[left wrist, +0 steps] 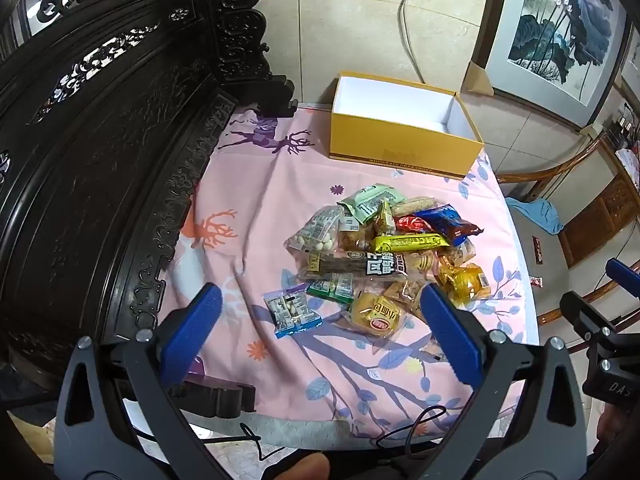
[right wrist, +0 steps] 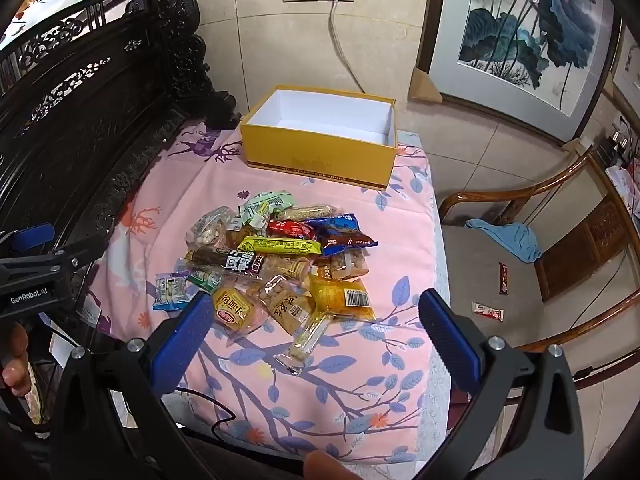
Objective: Organize snacks
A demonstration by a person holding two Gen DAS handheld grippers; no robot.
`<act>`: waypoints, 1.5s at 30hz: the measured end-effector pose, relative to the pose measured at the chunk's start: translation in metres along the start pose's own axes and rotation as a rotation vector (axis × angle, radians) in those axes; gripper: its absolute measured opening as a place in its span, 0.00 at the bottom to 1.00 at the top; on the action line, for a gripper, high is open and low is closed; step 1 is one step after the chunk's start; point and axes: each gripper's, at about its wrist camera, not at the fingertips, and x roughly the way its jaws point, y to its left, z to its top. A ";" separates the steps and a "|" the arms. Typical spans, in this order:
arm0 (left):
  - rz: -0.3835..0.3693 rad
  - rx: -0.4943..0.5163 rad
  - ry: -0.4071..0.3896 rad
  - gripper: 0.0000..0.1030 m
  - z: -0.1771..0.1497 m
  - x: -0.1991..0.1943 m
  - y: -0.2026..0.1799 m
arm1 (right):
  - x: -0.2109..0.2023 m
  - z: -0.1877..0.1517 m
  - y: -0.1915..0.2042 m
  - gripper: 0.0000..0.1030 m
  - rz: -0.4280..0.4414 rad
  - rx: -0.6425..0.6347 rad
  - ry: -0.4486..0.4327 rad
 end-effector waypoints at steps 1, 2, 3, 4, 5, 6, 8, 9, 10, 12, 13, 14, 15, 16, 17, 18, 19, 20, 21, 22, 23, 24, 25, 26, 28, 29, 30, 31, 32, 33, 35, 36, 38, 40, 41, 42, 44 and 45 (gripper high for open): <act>0.001 0.000 -0.001 0.98 0.000 0.000 0.000 | 0.000 0.000 0.000 0.99 0.000 0.000 0.000; 0.001 -0.001 -0.001 0.98 0.000 0.000 0.000 | 0.000 0.000 0.000 0.99 -0.001 -0.001 0.000; -0.001 -0.001 -0.002 0.98 0.000 0.000 0.000 | 0.000 0.000 0.000 0.99 -0.002 0.000 0.000; -0.002 0.000 -0.001 0.98 0.000 0.000 0.000 | 0.000 0.000 0.000 0.99 -0.001 0.001 0.000; -0.001 0.000 -0.001 0.98 0.000 0.000 0.000 | 0.000 0.000 0.000 0.99 -0.002 0.002 0.001; -0.002 0.000 -0.002 0.98 0.000 0.000 0.000 | 0.000 0.000 0.000 0.99 -0.003 0.004 0.002; -0.002 0.002 -0.002 0.98 0.000 0.000 0.000 | 0.000 0.000 0.000 0.99 -0.006 0.005 0.001; 0.000 0.001 -0.002 0.98 0.000 0.000 0.000 | -0.001 -0.001 0.000 0.99 -0.002 0.000 0.001; -0.001 0.000 -0.002 0.98 0.000 0.000 0.000 | 0.000 -0.001 0.000 0.99 -0.002 0.000 0.001; -0.002 0.000 -0.002 0.98 0.000 0.000 0.000 | 0.000 -0.001 -0.002 0.99 -0.004 0.001 0.001; 0.000 0.001 -0.002 0.98 0.000 0.000 0.000 | 0.000 -0.002 -0.003 0.99 -0.003 0.001 0.002; -0.001 0.001 -0.002 0.98 0.000 0.000 0.000 | 0.000 -0.002 -0.003 0.99 -0.004 0.002 0.002; 0.000 0.001 -0.003 0.98 0.000 0.000 0.000 | 0.001 -0.002 -0.004 0.99 -0.005 0.003 0.002; 0.000 0.001 -0.002 0.98 0.000 0.000 0.000 | 0.001 -0.002 -0.005 0.99 -0.006 0.003 0.002; 0.000 0.002 -0.002 0.98 0.000 0.000 0.000 | 0.001 -0.004 -0.003 0.99 -0.006 0.004 0.002; 0.000 0.002 -0.002 0.98 0.000 0.000 0.000 | 0.000 -0.002 -0.003 0.99 -0.007 0.005 0.001; 0.000 0.001 -0.002 0.98 0.000 0.000 0.000 | 0.002 -0.002 -0.005 0.99 -0.005 0.004 0.001; 0.001 0.001 -0.002 0.98 0.000 0.000 0.000 | 0.002 -0.002 -0.005 0.99 -0.005 0.004 0.002; 0.002 0.001 -0.002 0.98 0.000 0.000 0.000 | 0.002 -0.002 -0.005 0.99 -0.005 0.003 0.001; 0.002 0.000 -0.002 0.98 0.000 0.000 0.000 | 0.003 -0.002 -0.005 0.99 -0.004 0.002 0.002; 0.001 -0.001 -0.003 0.98 0.000 -0.001 0.000 | 0.001 -0.002 -0.005 0.99 -0.004 0.003 0.002; 0.001 -0.003 -0.003 0.98 0.000 -0.001 0.000 | 0.002 -0.002 -0.005 0.99 -0.003 0.003 0.001; 0.002 -0.003 -0.003 0.98 0.001 0.000 -0.004 | 0.001 -0.002 -0.005 0.99 -0.003 0.004 0.001; 0.001 -0.002 -0.003 0.98 0.002 0.000 -0.004 | 0.002 -0.001 -0.005 0.99 -0.002 0.004 0.000; 0.002 -0.002 -0.003 0.98 0.002 -0.001 -0.001 | 0.001 -0.002 -0.004 0.99 -0.004 0.004 -0.001; 0.001 -0.003 -0.003 0.98 0.002 -0.001 -0.001 | 0.002 -0.001 -0.004 0.99 -0.004 0.004 -0.004; 0.001 -0.004 -0.004 0.98 0.002 -0.001 0.001 | -0.001 -0.003 -0.006 0.99 -0.003 0.003 -0.004; 0.002 -0.003 -0.004 0.98 0.002 -0.001 0.001 | -0.001 -0.003 -0.006 0.99 -0.003 0.004 -0.002; 0.003 -0.003 -0.004 0.98 0.003 -0.001 0.001 | 0.000 -0.003 -0.006 0.99 -0.003 0.004 -0.003; 0.003 -0.003 -0.004 0.98 0.004 -0.002 0.001 | -0.001 -0.002 -0.006 0.99 -0.003 0.004 -0.002; 0.003 -0.002 -0.004 0.98 0.004 -0.002 0.000 | -0.001 -0.002 -0.005 0.99 -0.003 0.004 -0.002; 0.004 -0.002 -0.004 0.98 0.004 -0.002 0.000 | 0.000 -0.002 -0.005 0.99 -0.003 0.004 -0.002; 0.003 -0.002 -0.004 0.98 0.004 -0.002 0.000 | -0.001 -0.002 -0.005 0.99 -0.003 0.004 -0.002; 0.003 -0.001 -0.004 0.98 0.005 -0.002 0.001 | -0.001 -0.003 -0.005 0.99 -0.003 0.004 -0.002; 0.003 -0.002 -0.004 0.98 0.004 -0.002 0.001 | -0.001 -0.003 -0.005 0.99 -0.003 0.004 -0.002; 0.003 -0.002 -0.004 0.98 0.004 -0.002 0.001 | -0.001 -0.003 -0.006 0.99 -0.003 0.005 -0.003; 0.003 -0.002 -0.004 0.98 0.005 -0.002 0.001 | -0.001 -0.004 -0.006 0.99 -0.003 0.004 -0.002; 0.004 -0.001 -0.004 0.98 0.004 -0.002 0.000 | 0.000 -0.003 -0.006 0.99 -0.003 0.005 -0.001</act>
